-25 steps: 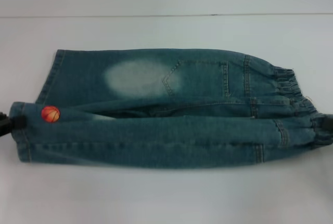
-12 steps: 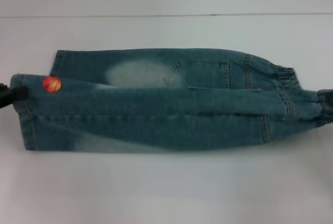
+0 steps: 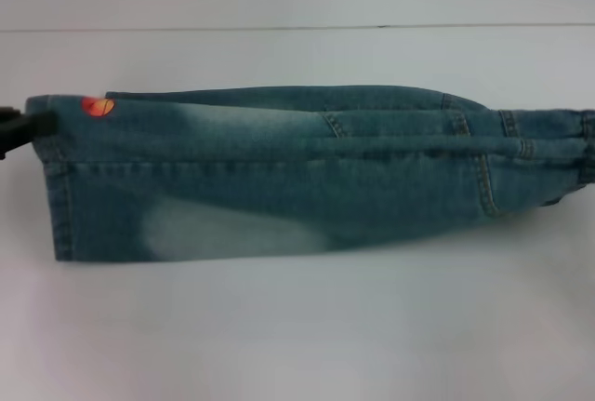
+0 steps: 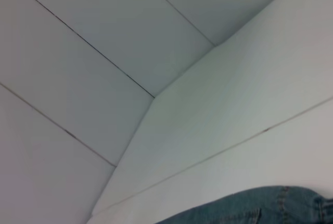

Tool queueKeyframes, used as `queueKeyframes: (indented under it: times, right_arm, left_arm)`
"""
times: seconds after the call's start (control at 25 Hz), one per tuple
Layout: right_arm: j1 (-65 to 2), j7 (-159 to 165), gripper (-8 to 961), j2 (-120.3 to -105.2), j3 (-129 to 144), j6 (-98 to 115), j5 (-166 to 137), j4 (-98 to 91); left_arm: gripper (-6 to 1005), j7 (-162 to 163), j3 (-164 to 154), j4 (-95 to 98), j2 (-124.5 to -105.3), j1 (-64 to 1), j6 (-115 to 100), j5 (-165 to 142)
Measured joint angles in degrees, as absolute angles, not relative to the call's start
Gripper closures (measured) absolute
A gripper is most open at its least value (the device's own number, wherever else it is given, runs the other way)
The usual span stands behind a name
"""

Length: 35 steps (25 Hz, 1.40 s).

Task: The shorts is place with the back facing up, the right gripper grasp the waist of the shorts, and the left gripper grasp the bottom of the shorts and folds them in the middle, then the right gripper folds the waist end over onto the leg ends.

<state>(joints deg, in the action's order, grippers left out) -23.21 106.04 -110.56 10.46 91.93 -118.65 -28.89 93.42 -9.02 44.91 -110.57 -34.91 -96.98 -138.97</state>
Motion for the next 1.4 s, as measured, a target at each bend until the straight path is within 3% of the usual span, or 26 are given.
queueKeyframes:
  times: [0.72, 1.4]
  right_arm:
    - [-27.69, 106.89, 890, -110.41, 10.84, 83.57, -118.47, -29.75]
    - [-30.13, 107.49, 870, -110.48, 10.87, 77.13, -118.47, -30.24]
  left_arm:
    - [949, 92.87, -11.68, 39.62, -112.02, -39.69, -86.62, -137.22]
    - [950, 92.76, -14.18, 38.37, -113.85, -40.35, -80.07, -133.53]
